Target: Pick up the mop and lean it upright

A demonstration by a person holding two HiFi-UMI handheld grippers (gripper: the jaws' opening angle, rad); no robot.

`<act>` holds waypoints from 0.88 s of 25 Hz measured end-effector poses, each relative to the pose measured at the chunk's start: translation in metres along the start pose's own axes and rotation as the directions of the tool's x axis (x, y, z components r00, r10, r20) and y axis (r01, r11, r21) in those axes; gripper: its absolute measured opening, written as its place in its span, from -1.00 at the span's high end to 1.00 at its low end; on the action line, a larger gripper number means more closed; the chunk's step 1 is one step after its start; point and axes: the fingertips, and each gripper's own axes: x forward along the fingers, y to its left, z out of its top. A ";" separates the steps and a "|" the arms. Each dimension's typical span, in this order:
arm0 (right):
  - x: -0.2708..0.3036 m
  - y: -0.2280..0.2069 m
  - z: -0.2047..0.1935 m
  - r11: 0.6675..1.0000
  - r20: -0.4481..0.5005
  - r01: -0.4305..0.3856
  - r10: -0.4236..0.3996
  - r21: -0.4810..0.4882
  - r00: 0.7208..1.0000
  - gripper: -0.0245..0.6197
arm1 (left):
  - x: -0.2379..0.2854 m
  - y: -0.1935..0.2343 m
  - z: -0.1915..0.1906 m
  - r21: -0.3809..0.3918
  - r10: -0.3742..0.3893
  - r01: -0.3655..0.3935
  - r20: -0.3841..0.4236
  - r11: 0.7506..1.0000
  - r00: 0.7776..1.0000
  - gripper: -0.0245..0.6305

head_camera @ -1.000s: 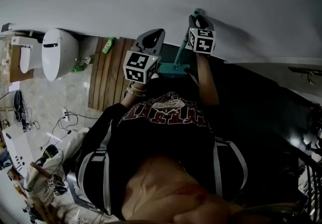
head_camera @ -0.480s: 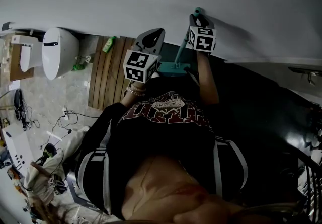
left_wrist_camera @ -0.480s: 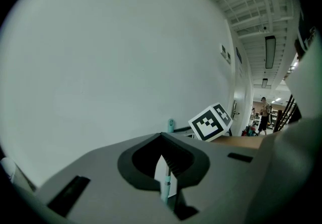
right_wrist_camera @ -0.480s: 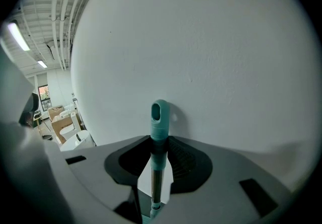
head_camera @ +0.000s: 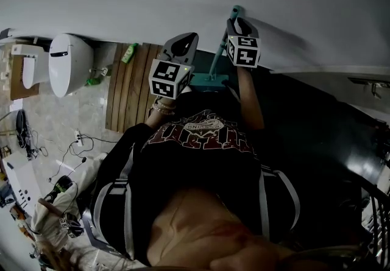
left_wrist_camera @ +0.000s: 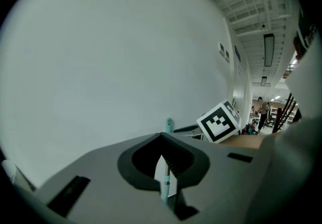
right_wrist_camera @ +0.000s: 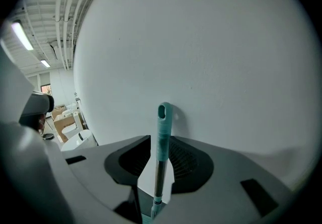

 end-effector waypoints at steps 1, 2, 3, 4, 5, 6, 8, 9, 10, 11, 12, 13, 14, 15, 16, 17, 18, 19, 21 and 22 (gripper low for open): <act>-0.004 0.001 0.001 1.000 0.003 -0.001 0.001 -0.011 1.000 0.57 | 0.000 -0.001 0.000 0.001 -0.002 0.002 0.000 1.000 1.000 0.80; -0.008 0.003 0.001 1.000 0.005 -0.006 0.006 -0.019 1.000 0.57 | 0.001 -0.002 0.000 0.003 -0.005 0.005 0.002 1.000 1.000 0.80; -0.012 0.006 0.001 1.000 0.008 -0.013 0.013 -0.024 1.000 0.57 | 0.001 -0.004 0.000 0.004 -0.008 0.008 0.003 1.000 1.000 0.80; -0.016 0.008 0.001 0.999 0.012 -0.022 0.022 -0.026 1.000 0.57 | 0.002 -0.005 0.000 0.004 -0.010 0.010 0.004 1.000 1.000 0.80; -0.020 0.009 0.002 0.999 0.016 -0.029 0.030 -0.025 0.999 0.57 | 0.003 -0.007 0.000 0.004 -0.011 0.011 0.005 1.000 1.000 0.80; -0.024 0.010 0.003 0.999 0.023 -0.037 0.038 -0.022 0.999 0.57 | 0.005 -0.009 0.000 0.003 -0.013 0.013 0.006 1.000 1.000 0.80; -0.032 0.011 0.007 0.998 0.040 -0.055 0.055 -0.012 0.998 0.57 | 0.008 -0.013 0.000 -0.002 -0.017 0.017 0.007 1.000 1.000 0.80; -0.037 0.012 0.008 0.998 0.048 -0.062 0.063 -0.008 0.997 0.57 | 0.009 -0.014 0.000 -0.004 -0.019 0.019 0.007 1.000 1.000 0.80; -0.041 0.012 0.010 0.998 0.056 -0.068 0.068 -0.005 0.996 0.59 | 0.010 -0.016 0.000 -0.005 -0.021 0.021 0.008 1.000 1.000 0.80; -0.046 0.012 0.012 0.997 0.065 -0.072 0.072 -0.003 0.995 0.62 | 0.012 -0.019 0.001 -0.004 -0.023 0.023 0.008 1.000 1.000 0.80; -0.051 0.012 0.015 0.997 0.076 -0.076 0.076 -0.003 0.994 0.65 | 0.013 -0.021 0.002 -0.004 -0.024 0.024 0.010 1.000 1.000 0.80; -0.057 0.011 0.018 0.997 0.087 -0.079 0.079 -0.003 0.993 0.69 | 0.013 -0.024 0.003 -0.004 -0.024 0.024 0.014 1.000 1.000 0.80; -0.062 0.011 0.021 0.997 0.097 -0.082 0.083 -0.006 0.992 0.72 | 0.014 -0.027 0.005 -0.004 -0.024 0.024 0.018 1.000 1.000 0.80; -0.067 0.011 0.023 0.996 0.104 -0.086 0.086 -0.008 0.991 0.74 | 0.015 -0.030 0.007 -0.005 -0.024 0.024 0.023 1.000 0.999 0.80; -0.072 0.010 0.025 0.996 0.110 -0.090 0.091 -0.010 0.990 0.75 | 0.016 -0.033 0.009 -0.006 -0.023 0.023 0.027 1.000 0.999 0.80; -0.077 0.009 0.026 0.995 0.115 -0.095 0.096 -0.011 0.989 0.77 | 0.017 -0.036 0.011 -0.009 -0.022 0.023 0.030 1.000 0.999 0.80; -0.081 0.009 0.027 0.995 0.118 -0.102 0.103 -0.012 0.988 0.79 | 0.018 -0.040 0.012 -0.013 -0.022 0.022 0.032 1.000 0.999 0.80; -0.085 0.008 0.028 0.994 0.121 -0.110 0.111 -0.014 0.986 0.80 | 0.019 -0.043 0.013 -0.016 -0.021 0.022 0.035 1.000 0.999 0.80; -0.092 0.007 0.029 0.992 0.123 -0.127 0.127 -0.014 0.984 0.82 | 0.021 -0.049 0.016 -0.017 -0.019 0.020 0.041 1.000 0.999 0.80; -0.095 0.007 0.029 0.991 0.124 -0.134 0.134 -0.012 0.983 0.83 | 0.021 -0.053 0.018 -0.017 -0.018 0.019 0.046 1.000 0.999 0.80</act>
